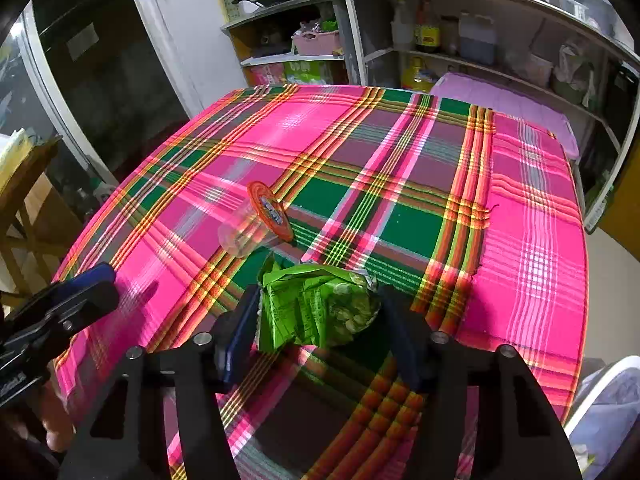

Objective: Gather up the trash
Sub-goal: 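Grasp the clear plastic cup with the left gripper while the right grasps the green wrapper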

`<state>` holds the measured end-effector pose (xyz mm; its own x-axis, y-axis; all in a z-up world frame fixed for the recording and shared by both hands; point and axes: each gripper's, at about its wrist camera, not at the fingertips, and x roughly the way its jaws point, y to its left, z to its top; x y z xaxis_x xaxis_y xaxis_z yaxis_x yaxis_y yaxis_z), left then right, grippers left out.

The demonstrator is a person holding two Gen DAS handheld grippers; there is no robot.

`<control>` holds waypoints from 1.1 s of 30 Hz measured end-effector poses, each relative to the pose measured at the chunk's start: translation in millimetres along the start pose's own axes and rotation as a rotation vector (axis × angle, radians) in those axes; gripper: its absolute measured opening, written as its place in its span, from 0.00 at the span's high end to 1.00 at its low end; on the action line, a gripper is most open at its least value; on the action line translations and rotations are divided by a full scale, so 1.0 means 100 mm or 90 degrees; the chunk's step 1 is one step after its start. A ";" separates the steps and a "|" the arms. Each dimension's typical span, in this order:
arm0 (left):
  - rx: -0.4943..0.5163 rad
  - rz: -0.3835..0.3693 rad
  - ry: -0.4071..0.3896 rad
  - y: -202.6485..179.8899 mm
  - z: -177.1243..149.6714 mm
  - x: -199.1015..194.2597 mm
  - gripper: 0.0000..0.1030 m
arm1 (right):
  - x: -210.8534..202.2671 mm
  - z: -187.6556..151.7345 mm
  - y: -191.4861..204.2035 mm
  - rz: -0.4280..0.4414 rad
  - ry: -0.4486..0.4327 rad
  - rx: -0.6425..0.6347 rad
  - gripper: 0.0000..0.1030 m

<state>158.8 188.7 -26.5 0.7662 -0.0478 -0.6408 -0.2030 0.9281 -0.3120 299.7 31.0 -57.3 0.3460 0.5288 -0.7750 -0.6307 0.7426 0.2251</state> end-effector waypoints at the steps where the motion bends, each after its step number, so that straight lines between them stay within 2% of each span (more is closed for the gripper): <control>1: 0.003 0.001 0.002 -0.01 0.01 0.02 0.60 | -0.01 -0.01 0.00 0.001 -0.002 -0.001 0.46; 3: 0.009 0.002 0.005 -0.02 0.03 0.05 0.60 | -0.03 -0.03 0.01 0.003 -0.005 -0.003 0.48; 4: 0.013 0.002 0.007 -0.03 0.05 0.08 0.60 | -0.04 -0.04 0.00 0.005 -0.005 -0.003 0.56; 5: 0.016 0.001 0.009 -0.03 0.06 0.10 0.60 | -0.05 -0.05 0.00 0.004 -0.005 -0.002 0.67; 11: 0.048 -0.006 0.030 -0.15 0.14 0.32 0.60 | -0.08 -0.15 -0.09 0.003 -0.001 0.006 0.71; 19: 0.111 0.001 0.065 -0.31 0.26 0.65 0.58 | -0.35 -0.23 -0.21 0.008 -0.034 0.024 0.71; 22: 0.131 0.009 0.071 -0.36 0.30 0.75 0.55 | -0.41 -0.27 -0.25 0.010 -0.040 0.030 0.71; 33: 0.208 0.042 0.094 -0.51 0.32 1.06 0.54 | -0.53 -0.38 -0.41 0.013 -0.048 0.056 0.71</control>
<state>270.1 147.8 -55.9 0.6572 -0.0150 -0.7535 -0.0246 0.9988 -0.0414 281.1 -43.6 -47.6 0.3874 0.5712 -0.7237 -0.5763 0.7627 0.2936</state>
